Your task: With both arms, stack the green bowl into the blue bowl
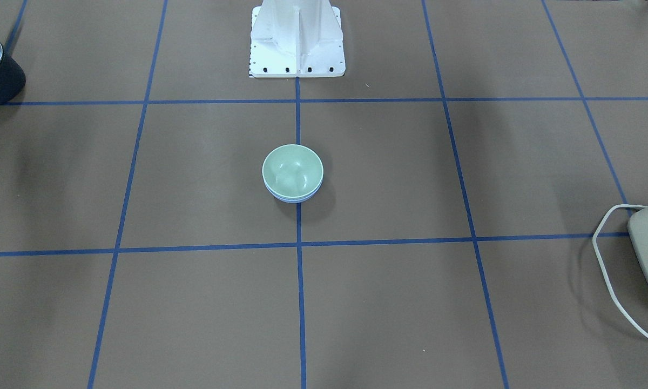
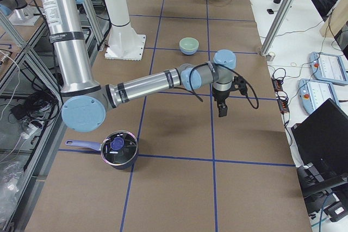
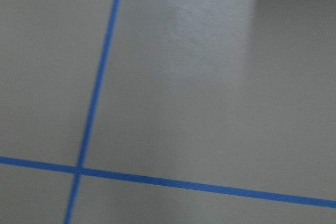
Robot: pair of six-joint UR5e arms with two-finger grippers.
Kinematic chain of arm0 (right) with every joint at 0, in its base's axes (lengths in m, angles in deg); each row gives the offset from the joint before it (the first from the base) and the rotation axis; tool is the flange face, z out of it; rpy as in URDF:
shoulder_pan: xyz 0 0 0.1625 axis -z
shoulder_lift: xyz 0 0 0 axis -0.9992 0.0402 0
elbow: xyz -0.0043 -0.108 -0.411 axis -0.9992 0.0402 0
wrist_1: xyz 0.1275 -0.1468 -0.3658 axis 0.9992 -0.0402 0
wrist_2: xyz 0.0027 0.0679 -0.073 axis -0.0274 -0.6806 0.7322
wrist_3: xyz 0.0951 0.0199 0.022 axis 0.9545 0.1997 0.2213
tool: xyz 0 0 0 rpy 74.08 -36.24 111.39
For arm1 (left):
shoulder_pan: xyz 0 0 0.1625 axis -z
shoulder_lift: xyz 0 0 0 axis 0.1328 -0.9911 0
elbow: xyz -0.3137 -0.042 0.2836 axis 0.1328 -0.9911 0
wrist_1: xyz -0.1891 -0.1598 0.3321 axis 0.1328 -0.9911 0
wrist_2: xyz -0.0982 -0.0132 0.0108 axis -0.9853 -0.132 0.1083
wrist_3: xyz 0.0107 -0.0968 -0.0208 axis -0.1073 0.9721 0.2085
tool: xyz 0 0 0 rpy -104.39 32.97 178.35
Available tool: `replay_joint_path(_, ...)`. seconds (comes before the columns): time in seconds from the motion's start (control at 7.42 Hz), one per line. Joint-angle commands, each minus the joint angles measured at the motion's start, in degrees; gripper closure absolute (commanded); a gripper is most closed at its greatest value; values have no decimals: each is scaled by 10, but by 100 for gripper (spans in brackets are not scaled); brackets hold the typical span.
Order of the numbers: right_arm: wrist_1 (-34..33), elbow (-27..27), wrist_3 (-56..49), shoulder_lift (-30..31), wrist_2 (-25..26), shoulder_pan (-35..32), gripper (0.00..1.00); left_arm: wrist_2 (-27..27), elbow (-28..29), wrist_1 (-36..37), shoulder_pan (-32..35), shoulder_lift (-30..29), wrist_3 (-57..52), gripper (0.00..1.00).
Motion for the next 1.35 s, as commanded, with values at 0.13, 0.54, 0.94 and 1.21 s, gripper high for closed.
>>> replay_joint_path(0.13,6,-3,-124,139,-3,-112,0,2,-3,-18,-7,9,-7,2)
replay_joint_path(0.54,7,0,-126,176,6,-129,0,-4,8,-13,-7,16,1,2)
replay_joint_path(0.94,8,-2,-122,173,3,-129,0,-3,16,-20,-6,39,-6,2)
replay_joint_path(1.21,8,0,-124,174,3,-129,0,2,12,-19,-5,44,-7,2)
